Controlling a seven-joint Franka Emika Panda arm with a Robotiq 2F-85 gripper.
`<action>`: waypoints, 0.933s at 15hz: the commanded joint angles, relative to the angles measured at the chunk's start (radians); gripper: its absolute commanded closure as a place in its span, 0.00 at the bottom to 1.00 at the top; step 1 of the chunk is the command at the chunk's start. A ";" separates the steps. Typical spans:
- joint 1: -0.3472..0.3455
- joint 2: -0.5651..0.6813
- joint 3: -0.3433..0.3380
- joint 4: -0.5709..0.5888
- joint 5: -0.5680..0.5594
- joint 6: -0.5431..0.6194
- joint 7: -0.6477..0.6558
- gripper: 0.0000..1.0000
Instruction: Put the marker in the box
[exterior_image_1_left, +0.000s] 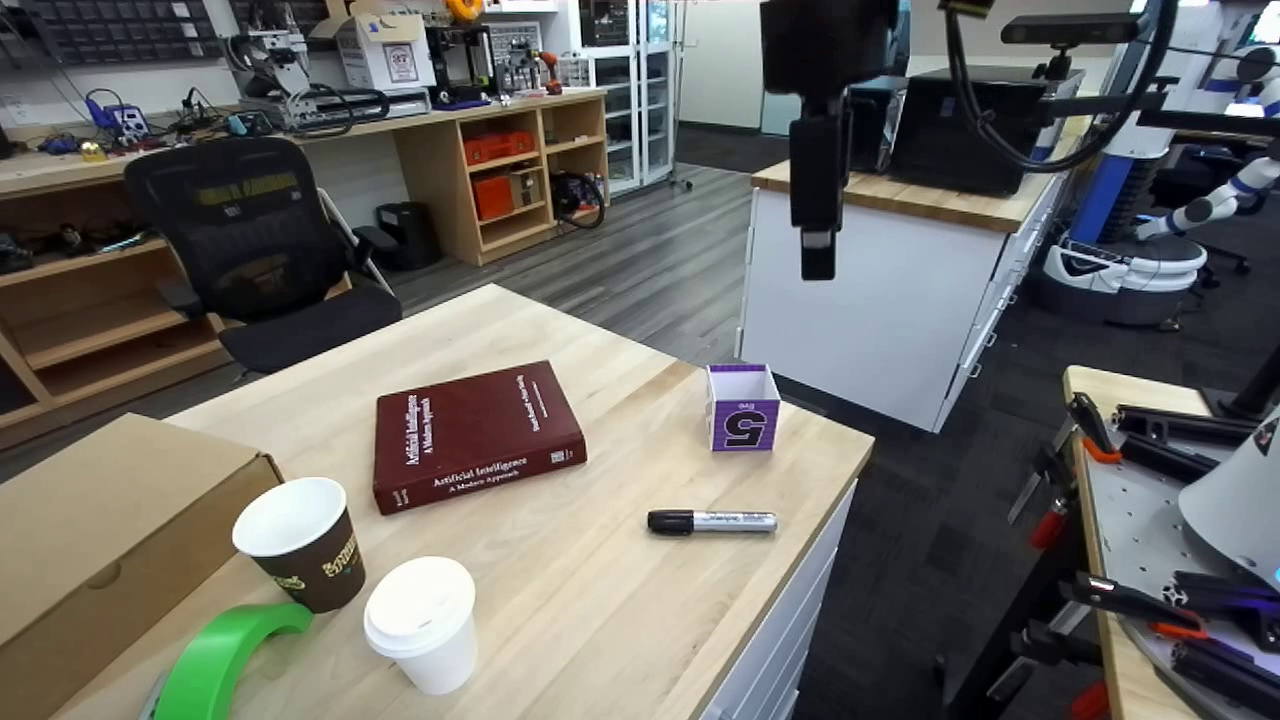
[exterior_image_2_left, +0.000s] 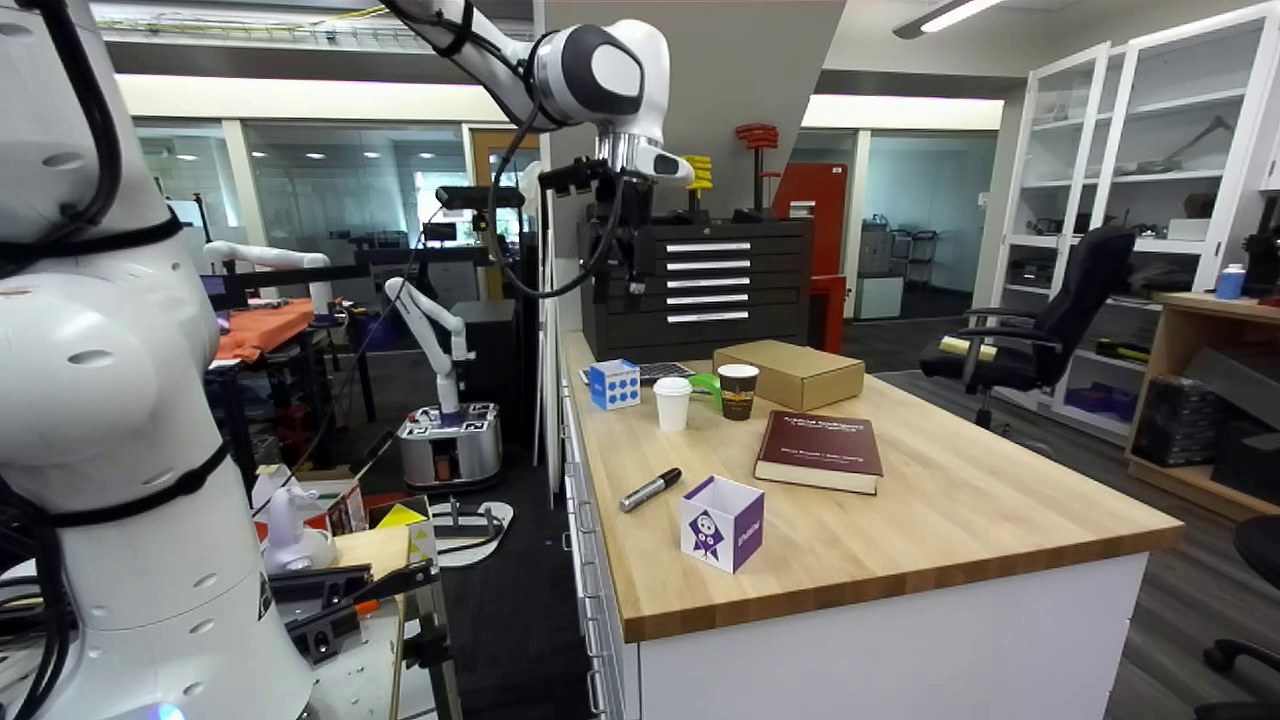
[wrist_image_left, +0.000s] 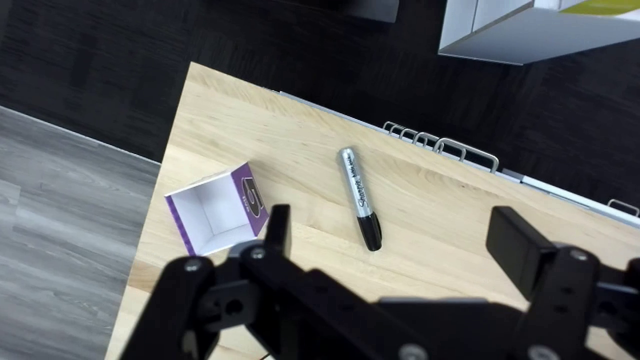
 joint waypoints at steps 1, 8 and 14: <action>0.016 0.028 -0.010 -0.042 -0.033 0.076 -0.087 0.00; 0.018 0.059 -0.012 -0.027 -0.019 0.062 -0.061 0.00; 0.016 0.083 -0.016 -0.063 -0.044 0.174 -0.051 0.00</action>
